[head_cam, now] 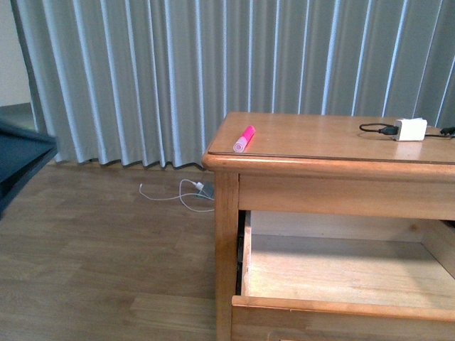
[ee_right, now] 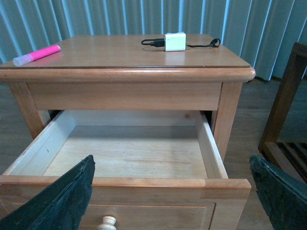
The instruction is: Place pink marker in drawer with both arms
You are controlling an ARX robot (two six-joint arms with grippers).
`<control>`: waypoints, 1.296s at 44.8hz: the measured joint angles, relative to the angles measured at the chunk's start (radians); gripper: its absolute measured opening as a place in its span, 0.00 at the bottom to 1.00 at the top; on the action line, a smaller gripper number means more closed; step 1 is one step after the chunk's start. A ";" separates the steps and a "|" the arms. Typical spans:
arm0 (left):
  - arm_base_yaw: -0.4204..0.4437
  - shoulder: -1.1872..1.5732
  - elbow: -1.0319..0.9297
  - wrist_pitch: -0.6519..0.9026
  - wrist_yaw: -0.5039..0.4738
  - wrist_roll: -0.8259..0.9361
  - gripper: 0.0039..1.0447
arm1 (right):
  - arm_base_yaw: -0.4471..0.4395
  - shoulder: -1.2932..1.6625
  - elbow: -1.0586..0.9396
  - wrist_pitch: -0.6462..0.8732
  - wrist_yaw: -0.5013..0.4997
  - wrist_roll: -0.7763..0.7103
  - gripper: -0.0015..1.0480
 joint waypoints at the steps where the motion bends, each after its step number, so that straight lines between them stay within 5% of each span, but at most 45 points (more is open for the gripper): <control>1: -0.005 0.054 0.040 0.007 0.004 0.002 0.94 | 0.000 0.000 0.000 0.000 0.000 0.000 0.92; 25: -0.117 0.680 0.644 -0.021 0.001 0.029 0.94 | 0.000 0.000 0.000 0.000 0.000 0.000 0.92; 36: -0.150 0.942 0.987 -0.142 -0.022 0.040 0.94 | 0.000 0.000 0.000 0.000 0.000 0.000 0.92; 58: -0.175 1.209 1.369 -0.340 -0.039 0.021 0.94 | 0.000 0.000 0.000 0.000 0.000 0.000 0.92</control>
